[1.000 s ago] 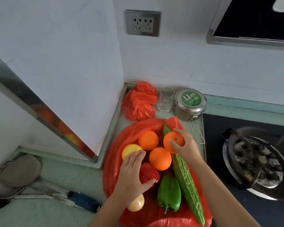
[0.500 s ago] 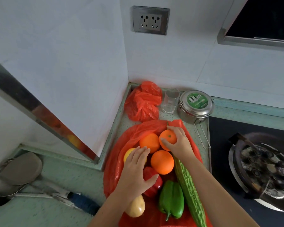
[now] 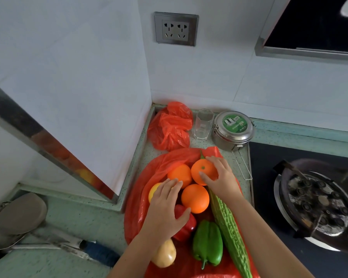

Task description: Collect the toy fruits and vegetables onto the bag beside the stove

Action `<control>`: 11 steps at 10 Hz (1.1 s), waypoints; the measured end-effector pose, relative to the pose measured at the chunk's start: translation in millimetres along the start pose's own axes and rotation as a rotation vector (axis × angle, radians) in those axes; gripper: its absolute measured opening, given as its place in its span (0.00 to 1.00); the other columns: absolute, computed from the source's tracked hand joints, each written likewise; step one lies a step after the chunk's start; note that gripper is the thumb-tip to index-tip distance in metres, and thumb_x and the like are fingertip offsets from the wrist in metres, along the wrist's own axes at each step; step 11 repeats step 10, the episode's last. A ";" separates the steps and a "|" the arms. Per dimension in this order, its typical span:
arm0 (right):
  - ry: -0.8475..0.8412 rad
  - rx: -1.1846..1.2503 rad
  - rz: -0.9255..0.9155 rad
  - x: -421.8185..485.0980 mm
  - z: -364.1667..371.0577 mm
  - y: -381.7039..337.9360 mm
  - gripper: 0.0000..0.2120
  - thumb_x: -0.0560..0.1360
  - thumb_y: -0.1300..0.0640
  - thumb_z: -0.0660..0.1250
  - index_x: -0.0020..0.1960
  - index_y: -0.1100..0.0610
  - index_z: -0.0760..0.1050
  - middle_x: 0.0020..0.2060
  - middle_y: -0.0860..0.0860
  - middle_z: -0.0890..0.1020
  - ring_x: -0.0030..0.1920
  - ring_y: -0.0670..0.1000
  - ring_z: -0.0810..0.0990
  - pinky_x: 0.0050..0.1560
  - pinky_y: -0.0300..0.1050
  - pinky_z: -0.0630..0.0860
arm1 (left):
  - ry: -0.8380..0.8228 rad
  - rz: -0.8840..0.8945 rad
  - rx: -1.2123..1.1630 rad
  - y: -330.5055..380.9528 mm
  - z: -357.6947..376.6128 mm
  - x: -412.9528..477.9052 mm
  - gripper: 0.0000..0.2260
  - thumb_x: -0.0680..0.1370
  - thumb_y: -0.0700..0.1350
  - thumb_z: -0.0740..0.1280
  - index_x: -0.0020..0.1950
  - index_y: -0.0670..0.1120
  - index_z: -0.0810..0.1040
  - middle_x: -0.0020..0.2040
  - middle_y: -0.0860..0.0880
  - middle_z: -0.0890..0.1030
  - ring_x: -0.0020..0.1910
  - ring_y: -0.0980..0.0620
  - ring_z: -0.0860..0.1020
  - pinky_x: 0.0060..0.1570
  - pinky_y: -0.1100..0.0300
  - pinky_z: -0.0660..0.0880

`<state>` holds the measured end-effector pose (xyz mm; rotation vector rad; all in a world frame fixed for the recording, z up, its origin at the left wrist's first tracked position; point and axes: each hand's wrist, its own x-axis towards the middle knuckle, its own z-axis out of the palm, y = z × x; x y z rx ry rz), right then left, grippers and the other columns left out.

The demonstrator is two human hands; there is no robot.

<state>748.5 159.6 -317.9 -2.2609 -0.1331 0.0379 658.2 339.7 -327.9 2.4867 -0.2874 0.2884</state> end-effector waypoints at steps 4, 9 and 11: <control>0.088 -0.213 -0.147 -48.8 -24.8 -33.6 0.20 0.72 0.56 0.69 0.62 0.57 0.73 0.62 0.56 0.73 0.64 0.57 0.68 0.61 0.50 0.66 | 0.026 0.021 0.011 19.3 -19.7 -7.3 0.23 0.72 0.53 0.62 0.63 0.42 0.74 0.61 0.44 0.76 0.63 0.43 0.71 0.58 0.46 0.72; 0.239 -0.399 -0.171 -131.3 -13.1 -66.1 0.20 0.71 0.47 0.58 0.57 0.56 0.76 0.57 0.55 0.79 0.62 0.61 0.73 0.57 0.62 0.72 | 0.090 0.102 0.098 20.4 -45.8 -51.8 0.21 0.73 0.52 0.60 0.61 0.42 0.75 0.58 0.43 0.78 0.60 0.42 0.73 0.56 0.47 0.73; 0.246 -0.429 -0.123 -144.6 -8.4 -71.0 0.20 0.71 0.47 0.58 0.58 0.55 0.75 0.58 0.55 0.78 0.63 0.60 0.72 0.58 0.63 0.71 | 0.084 0.117 0.074 20.0 -48.3 -58.9 0.21 0.73 0.51 0.60 0.60 0.41 0.75 0.59 0.43 0.78 0.61 0.42 0.73 0.56 0.46 0.73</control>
